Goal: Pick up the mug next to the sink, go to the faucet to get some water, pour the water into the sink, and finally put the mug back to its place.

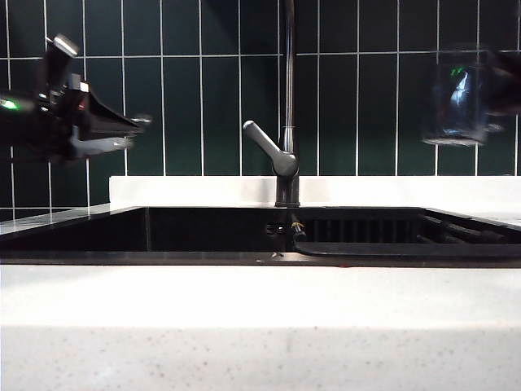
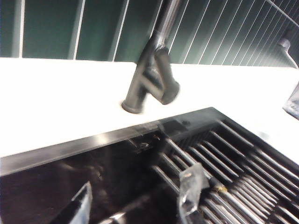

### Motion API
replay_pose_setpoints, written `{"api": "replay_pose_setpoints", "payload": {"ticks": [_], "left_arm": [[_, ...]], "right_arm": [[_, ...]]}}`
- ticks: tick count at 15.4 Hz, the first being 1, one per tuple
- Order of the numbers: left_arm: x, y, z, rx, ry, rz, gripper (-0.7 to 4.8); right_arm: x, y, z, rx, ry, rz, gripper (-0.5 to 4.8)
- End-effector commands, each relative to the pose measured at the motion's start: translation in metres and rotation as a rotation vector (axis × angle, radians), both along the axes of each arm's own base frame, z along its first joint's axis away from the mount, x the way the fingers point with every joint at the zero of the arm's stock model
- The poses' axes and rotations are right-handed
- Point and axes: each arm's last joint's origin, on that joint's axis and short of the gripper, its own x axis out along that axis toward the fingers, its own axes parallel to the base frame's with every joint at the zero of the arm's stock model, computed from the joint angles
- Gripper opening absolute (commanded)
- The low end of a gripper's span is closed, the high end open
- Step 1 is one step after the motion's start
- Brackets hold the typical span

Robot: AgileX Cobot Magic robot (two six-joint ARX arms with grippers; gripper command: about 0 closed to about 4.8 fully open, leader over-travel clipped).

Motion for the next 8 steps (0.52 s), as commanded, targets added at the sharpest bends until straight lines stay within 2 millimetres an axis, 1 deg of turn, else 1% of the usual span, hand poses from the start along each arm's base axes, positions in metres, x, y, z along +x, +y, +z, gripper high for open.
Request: {"api": "replay_pose_setpoints", "payload": {"ticks": [1,2,4,5,6,7,8], "left_arm": [[0.026,-0.007,0.005,-0.031,0.0,-0.113,2.38],[0.04,-0.014,0.009,-0.036,-0.013,-0.158,2.4],[0.06,-0.025,0.016,-0.033,-0.049,-0.221,2.43],[0.076,-0.033,0.02,-0.032,-0.06,-0.248,2.43],[0.087,-0.038,0.021,-0.031,-0.065,-0.275,2.49],[0.099,-0.043,0.022,-0.029,-0.073,-0.313,2.74],[0.11,-0.047,0.023,-0.029,-0.069,-0.321,3.2]], "right_arm": [[0.011,0.037,0.028,-0.002,0.102,0.087,-0.06],[0.016,0.056,0.042,-0.006,0.08,0.141,-0.06],[0.022,0.08,0.06,-0.013,0.063,0.18,-0.06],[0.025,0.088,0.067,-0.014,0.068,0.206,-0.06],[0.026,0.094,0.072,-0.014,0.063,0.221,-0.06],[0.025,0.1,0.076,-0.014,0.057,0.238,-0.06],[0.025,0.102,0.078,-0.011,0.056,0.246,-0.06]]}}
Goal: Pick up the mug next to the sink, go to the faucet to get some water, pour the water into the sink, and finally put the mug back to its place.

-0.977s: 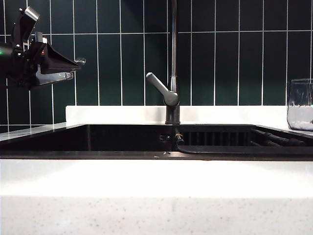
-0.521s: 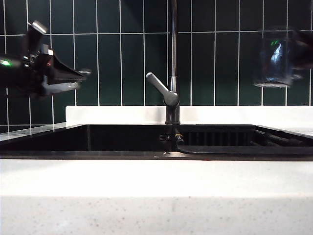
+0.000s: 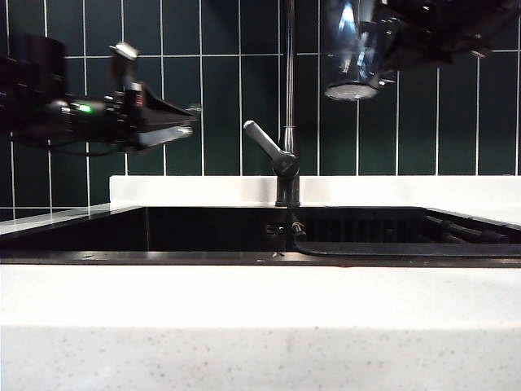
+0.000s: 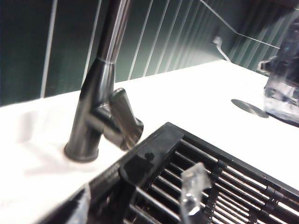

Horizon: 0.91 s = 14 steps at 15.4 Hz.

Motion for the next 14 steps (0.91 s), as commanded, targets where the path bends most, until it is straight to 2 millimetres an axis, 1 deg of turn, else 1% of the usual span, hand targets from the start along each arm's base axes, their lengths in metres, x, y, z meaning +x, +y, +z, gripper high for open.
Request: {"api": "replay_pose_setpoints", "payload": {"ticks": [1,2,3,5,6,7,8,10,12,14], "left_arm": [[0.027,-0.009,0.003,0.003,-0.002,-0.042,3.24],[0.034,-0.012,0.003,0.002,-0.002,-0.049,3.24],[0.046,-0.014,0.004,-0.002,0.006,-0.081,3.24],[0.064,-0.023,0.003,-0.004,0.026,-0.143,3.3],[0.071,-0.026,0.003,-0.003,0.042,-0.171,3.56],[0.076,-0.033,0.003,0.0,0.05,-0.202,3.63],[0.079,-0.035,0.004,0.002,0.039,-0.216,3.68],[0.083,-0.047,0.008,0.01,-0.014,-0.235,3.68],[0.082,-0.057,0.008,0.014,-0.034,-0.236,3.68],[0.079,-0.069,0.007,0.021,-0.056,-0.254,3.68]], "right_arm": [[-0.002,0.008,0.009,0.01,-0.018,0.026,-0.06],[-0.002,0.01,0.008,0.009,-0.014,0.031,-0.06],[-0.003,0.01,0.007,0.006,-0.002,0.034,-0.06],[-0.003,0.011,0.006,0.006,0.008,0.043,-0.06],[-0.003,0.011,0.006,0.005,0.007,0.043,-0.06],[-0.003,0.011,0.006,0.005,0.008,0.043,-0.06],[-0.003,0.011,0.006,0.006,0.008,0.043,-0.06],[-0.004,0.014,0.006,0.017,0.014,0.073,-0.06],[-0.006,0.022,0.006,0.019,0.015,0.097,-0.06],[-0.007,0.036,0.003,0.017,0.023,0.139,-0.06]]}}
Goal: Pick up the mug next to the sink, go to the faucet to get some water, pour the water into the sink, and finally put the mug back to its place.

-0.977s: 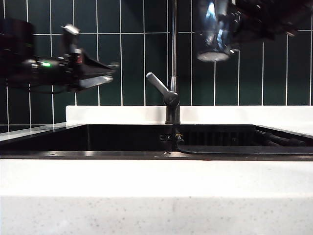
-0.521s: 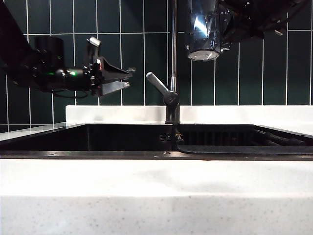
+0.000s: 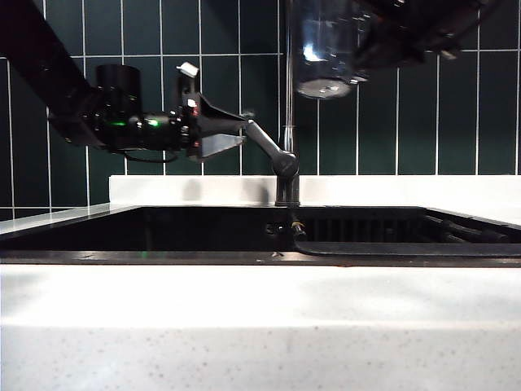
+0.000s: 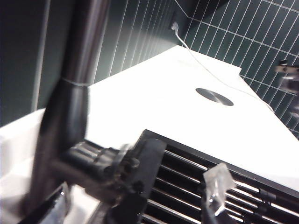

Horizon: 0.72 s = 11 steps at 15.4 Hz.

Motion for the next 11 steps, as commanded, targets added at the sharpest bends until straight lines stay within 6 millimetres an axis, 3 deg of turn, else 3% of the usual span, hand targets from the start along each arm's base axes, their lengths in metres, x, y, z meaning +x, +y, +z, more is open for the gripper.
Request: {"api": "replay_pose_setpoints", "payload": {"ticks": [1,4,7,11], "left_arm": [[-0.003,-0.015,0.001,0.005,-0.053,-0.02,3.67],[-0.004,-0.02,0.001,0.003,-0.056,-0.004,3.67],[-0.004,-0.02,0.002,0.003,-0.058,-0.003,3.67],[-0.004,-0.02,0.004,-0.001,-0.084,-0.003,3.66]], "right_arm": [[0.003,0.017,0.001,0.013,-0.009,0.051,-0.06],[0.026,0.033,0.001,0.045,0.025,0.079,-0.06],[0.048,0.042,0.018,0.066,0.0,0.108,-0.06],[0.056,0.048,0.037,0.084,-0.039,0.146,-0.06]]}}
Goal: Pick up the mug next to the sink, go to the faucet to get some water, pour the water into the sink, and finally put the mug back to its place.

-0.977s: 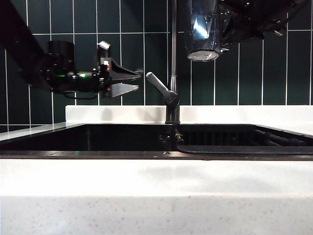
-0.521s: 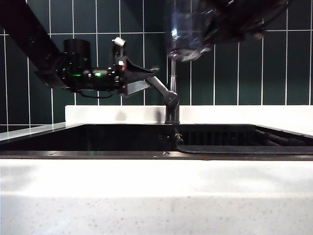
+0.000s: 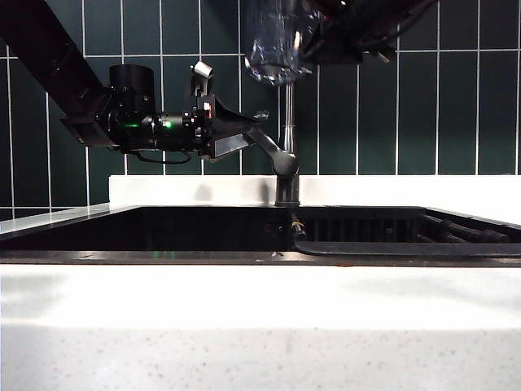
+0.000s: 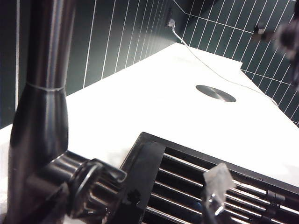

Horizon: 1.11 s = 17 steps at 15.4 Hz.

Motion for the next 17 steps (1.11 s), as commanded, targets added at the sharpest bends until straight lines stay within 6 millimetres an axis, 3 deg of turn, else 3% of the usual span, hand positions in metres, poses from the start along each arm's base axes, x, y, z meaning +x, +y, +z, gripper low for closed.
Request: {"api": "replay_pose_setpoints", "payload": {"ticks": [1,14,17], "left_arm": [[-0.0003,-0.0002,0.0073,-0.009,-0.051,-0.003,3.64],[-0.0091,-0.0039,0.0109,0.014,-0.091,-0.254,3.36],[-0.0069,-0.0071,0.0113,-0.002,-0.107,-0.151,3.36]], "right_arm": [[-0.0003,0.0024,0.0147,0.023,-0.042,0.024,-0.06],[-0.0008,0.003,0.0164,0.014,-0.038,0.028,-0.06],[-0.0008,0.003,0.0164,0.014,-0.038,0.029,-0.06]]}}
